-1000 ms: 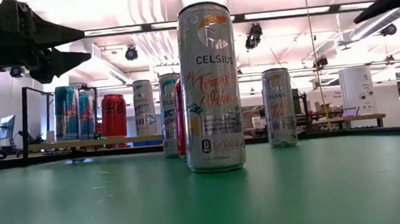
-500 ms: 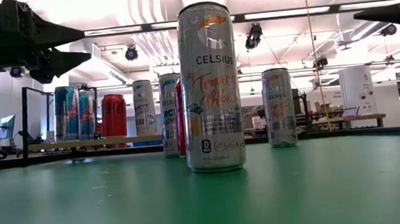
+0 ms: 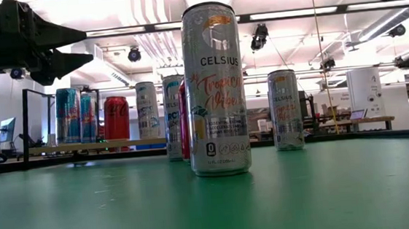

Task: Place canned beverage on shelf
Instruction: Put the red soda can on the shelf aligned with the other red soda can

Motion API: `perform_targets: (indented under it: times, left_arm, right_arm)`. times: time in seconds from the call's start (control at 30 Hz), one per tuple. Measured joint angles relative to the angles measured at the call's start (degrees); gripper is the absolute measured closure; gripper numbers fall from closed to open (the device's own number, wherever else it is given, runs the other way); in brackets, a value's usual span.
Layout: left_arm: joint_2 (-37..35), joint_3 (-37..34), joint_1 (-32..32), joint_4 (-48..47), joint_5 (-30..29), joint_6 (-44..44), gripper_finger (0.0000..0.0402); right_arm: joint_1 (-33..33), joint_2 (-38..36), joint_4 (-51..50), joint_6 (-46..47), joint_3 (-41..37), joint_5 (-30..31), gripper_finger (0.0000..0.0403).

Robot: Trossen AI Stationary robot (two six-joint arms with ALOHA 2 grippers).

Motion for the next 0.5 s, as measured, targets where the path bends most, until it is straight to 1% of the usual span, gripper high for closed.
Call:
perform_targets:
  times: [0.07, 0.13, 0.2, 0.27, 0.33, 0.4, 0.5]
  left_arm:
    - [0.02, 0.0, -0.01, 0.0, 0.0, 0.0, 0.0027]
    - [0.02, 0.0, 0.0, 0.0, 0.01, 0.0, 0.0027]
    - [0.02, 0.0, -0.02, 0.0, 0.0, 0.0, 0.0027]
    - [0.02, 0.0, -0.01, 0.0, 0.0, 0.0, 0.0027]
    - [0.02, 0.0, 0.0, 0.0, 0.0, 0.0, 0.0027]
    - [0.02, 0.0, -0.01, 0.0, 0.0, 0.0, 0.0027]
    - [0.02, 0.0, -0.01, 0.0, 0.0, 0.0, 0.0027]
  right_arm:
    - [-0.03, 0.83, 3.24, -5.32, 0.83, -5.1, 0.0007]
    - [-0.61, 1.35, 5.48, -9.26, 1.97, -8.49, 0.0007]
    - [-1.31, 1.63, 7.14, -13.57, 3.31, -10.0, 0.0007]
    - [-1.96, 1.65, 10.2, -20.35, 4.64, -10.13, 0.0007]
    - [-2.76, 1.54, 17.84, -31.8, 5.69, -10.17, 0.0007]
    - [-3.63, 1.54, 28.43, -46.46, 5.85, -11.09, 0.0007]
    - [-5.66, 2.74, 42.44, -68.84, 5.85, -17.0, 0.0007]
